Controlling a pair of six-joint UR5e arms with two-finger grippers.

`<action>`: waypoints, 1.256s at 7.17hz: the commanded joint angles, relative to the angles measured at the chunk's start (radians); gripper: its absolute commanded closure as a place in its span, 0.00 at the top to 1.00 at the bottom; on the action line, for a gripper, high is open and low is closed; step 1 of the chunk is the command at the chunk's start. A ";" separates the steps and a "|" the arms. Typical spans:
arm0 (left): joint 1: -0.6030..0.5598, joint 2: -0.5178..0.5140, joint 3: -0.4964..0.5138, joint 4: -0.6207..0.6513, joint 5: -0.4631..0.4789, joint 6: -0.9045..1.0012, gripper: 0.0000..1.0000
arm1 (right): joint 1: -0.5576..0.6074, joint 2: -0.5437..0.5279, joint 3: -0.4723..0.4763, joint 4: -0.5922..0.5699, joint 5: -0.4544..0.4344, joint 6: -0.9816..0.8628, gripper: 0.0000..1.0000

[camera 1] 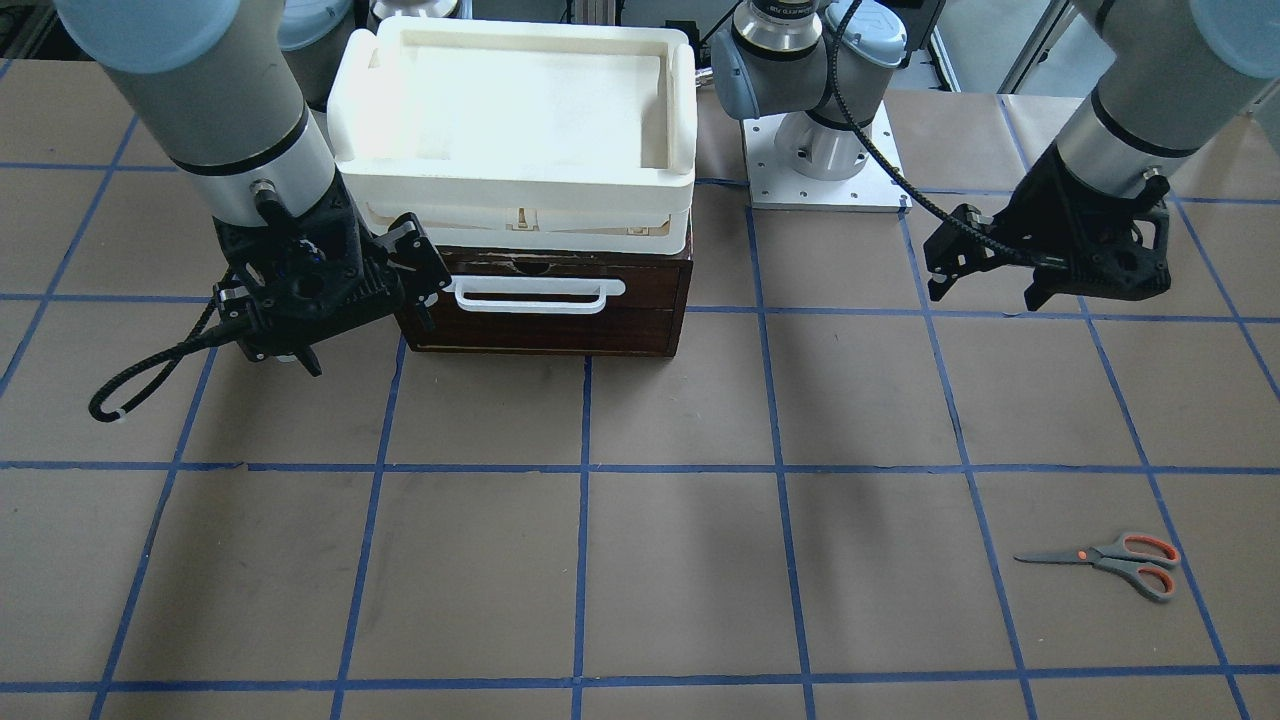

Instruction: Place scissors in drawer with both arms

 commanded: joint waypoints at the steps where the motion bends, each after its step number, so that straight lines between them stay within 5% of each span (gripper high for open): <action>1: 0.043 -0.053 0.001 0.069 0.022 0.240 1.00 | 0.045 0.029 0.009 0.003 0.000 -0.135 1.00; 4: 0.048 -0.096 0.004 0.128 0.113 0.391 1.00 | 0.076 0.079 0.010 -0.030 -0.021 -0.136 1.00; 9: 0.154 -0.251 0.003 0.271 0.119 0.882 1.00 | 0.105 0.106 0.078 -0.015 0.016 -0.707 1.00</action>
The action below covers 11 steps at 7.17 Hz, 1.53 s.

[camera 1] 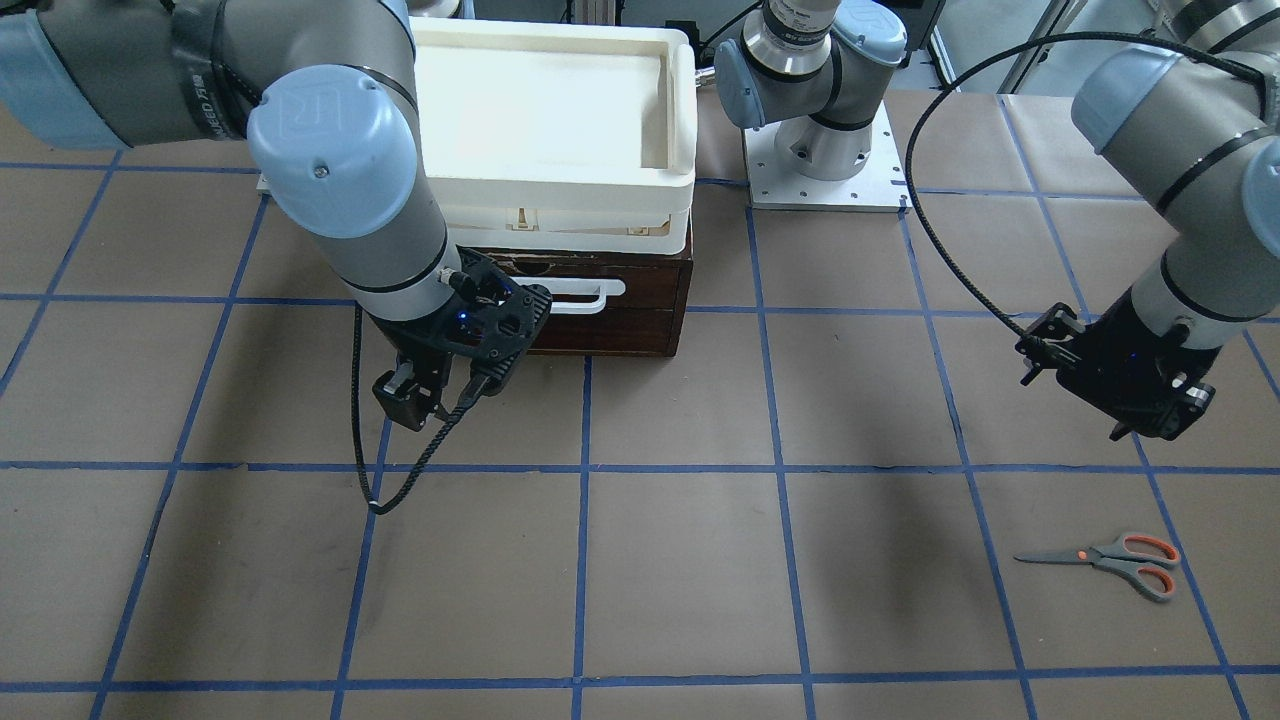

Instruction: Place scissors in drawer with both arms

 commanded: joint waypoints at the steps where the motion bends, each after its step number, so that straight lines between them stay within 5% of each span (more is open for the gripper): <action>1: 0.080 -0.067 0.003 0.074 -0.007 0.278 1.00 | 0.030 0.006 0.065 0.000 0.017 -0.186 1.00; 3: 0.104 -0.136 0.003 0.160 -0.007 0.517 1.00 | 0.047 0.031 0.081 0.009 0.112 -0.186 1.00; 6: 0.158 -0.227 0.024 0.264 -0.059 0.687 1.00 | 0.060 0.060 0.072 0.125 0.115 -0.197 1.00; 11: 0.160 -0.390 0.150 0.266 -0.094 0.818 1.00 | 0.087 0.061 0.079 0.144 0.066 -0.373 1.00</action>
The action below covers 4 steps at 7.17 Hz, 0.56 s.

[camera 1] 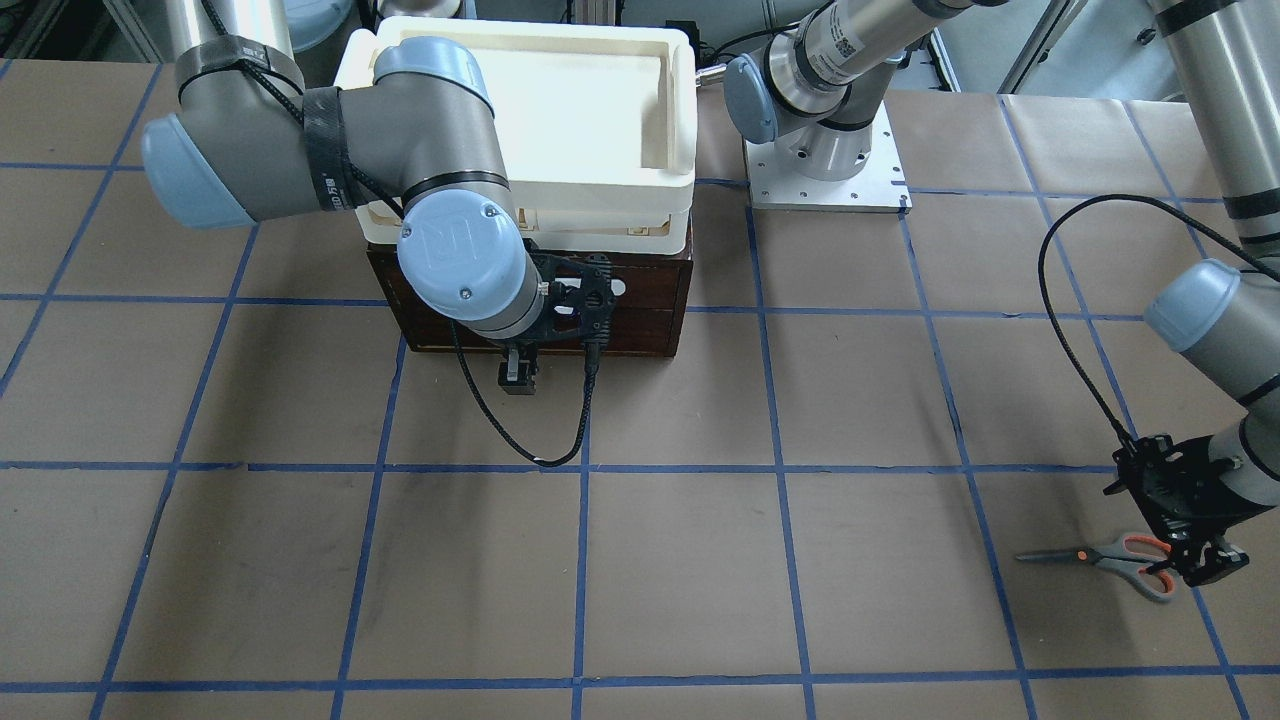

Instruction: Place scissors in drawer with both arms

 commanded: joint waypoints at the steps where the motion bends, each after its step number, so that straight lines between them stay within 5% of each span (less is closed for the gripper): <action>1: 0.001 -0.050 0.027 0.000 -0.004 0.018 1.00 | 0.009 0.002 0.006 0.003 -0.016 -0.025 1.00; 4: 0.001 -0.096 0.035 0.002 -0.021 0.029 0.98 | 0.009 0.026 0.006 -0.008 -0.015 -0.021 1.00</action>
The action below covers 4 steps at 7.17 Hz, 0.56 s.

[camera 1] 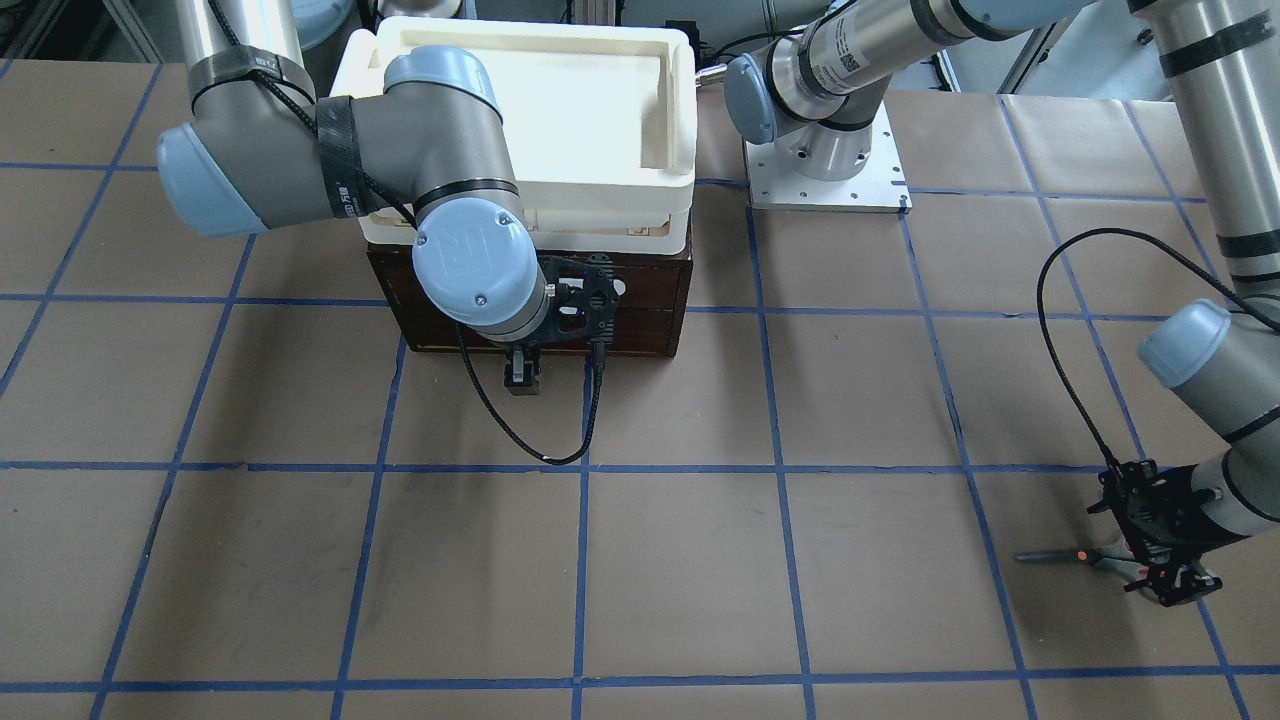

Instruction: Place scissors in drawer with both arms

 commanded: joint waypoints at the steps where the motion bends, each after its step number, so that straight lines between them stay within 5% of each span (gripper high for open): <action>1: 0.000 -0.026 0.012 0.001 0.002 0.034 0.98 | 0.000 0.013 0.000 0.004 0.000 0.004 1.00; 4: 0.000 -0.040 0.032 0.001 0.010 0.074 0.94 | 0.000 0.022 0.000 0.007 0.000 -0.002 1.00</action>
